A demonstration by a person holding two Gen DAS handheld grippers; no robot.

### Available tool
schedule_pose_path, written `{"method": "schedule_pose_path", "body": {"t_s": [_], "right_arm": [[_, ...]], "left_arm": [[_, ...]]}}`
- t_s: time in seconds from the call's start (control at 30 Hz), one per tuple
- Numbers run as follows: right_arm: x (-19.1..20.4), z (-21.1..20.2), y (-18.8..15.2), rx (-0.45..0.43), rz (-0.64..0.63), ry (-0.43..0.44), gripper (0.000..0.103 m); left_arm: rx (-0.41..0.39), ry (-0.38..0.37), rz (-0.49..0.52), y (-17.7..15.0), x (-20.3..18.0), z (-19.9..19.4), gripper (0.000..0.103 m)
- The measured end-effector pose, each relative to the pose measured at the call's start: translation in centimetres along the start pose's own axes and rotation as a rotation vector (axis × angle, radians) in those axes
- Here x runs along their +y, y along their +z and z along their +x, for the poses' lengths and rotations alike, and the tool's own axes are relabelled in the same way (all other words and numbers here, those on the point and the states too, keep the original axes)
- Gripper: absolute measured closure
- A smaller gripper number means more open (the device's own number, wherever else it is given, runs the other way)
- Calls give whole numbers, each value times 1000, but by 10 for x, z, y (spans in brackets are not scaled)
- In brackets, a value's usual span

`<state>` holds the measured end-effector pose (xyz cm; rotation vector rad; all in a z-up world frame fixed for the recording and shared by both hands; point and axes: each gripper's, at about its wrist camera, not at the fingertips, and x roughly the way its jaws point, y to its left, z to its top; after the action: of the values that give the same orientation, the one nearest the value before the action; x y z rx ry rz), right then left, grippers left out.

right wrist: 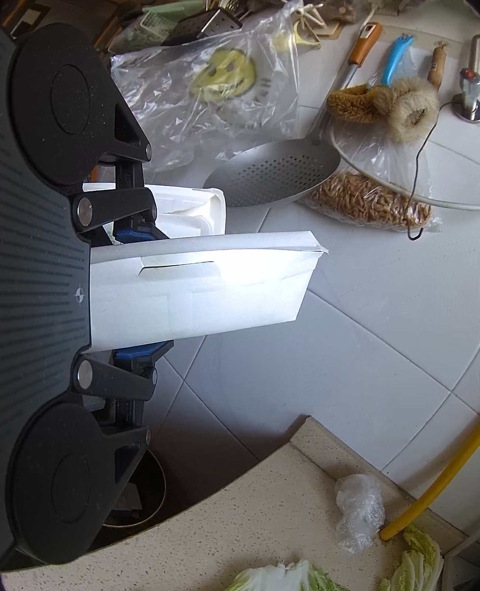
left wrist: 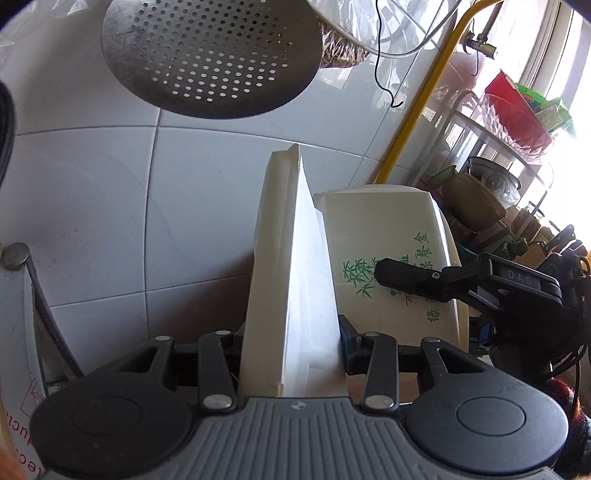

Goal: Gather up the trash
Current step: 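Carry both foam boxes down over the black trash bin with both grippers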

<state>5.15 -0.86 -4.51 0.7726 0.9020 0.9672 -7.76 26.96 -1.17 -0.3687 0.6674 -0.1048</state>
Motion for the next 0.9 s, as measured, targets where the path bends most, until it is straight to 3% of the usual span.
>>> {"method": "schedule_pose_path", "body": {"t_s": [0.9], "right_arm": [[-44,54,1,84,67,-130,45]], "left_arm": [[153,103,-21,-12,23,67,65]]}}
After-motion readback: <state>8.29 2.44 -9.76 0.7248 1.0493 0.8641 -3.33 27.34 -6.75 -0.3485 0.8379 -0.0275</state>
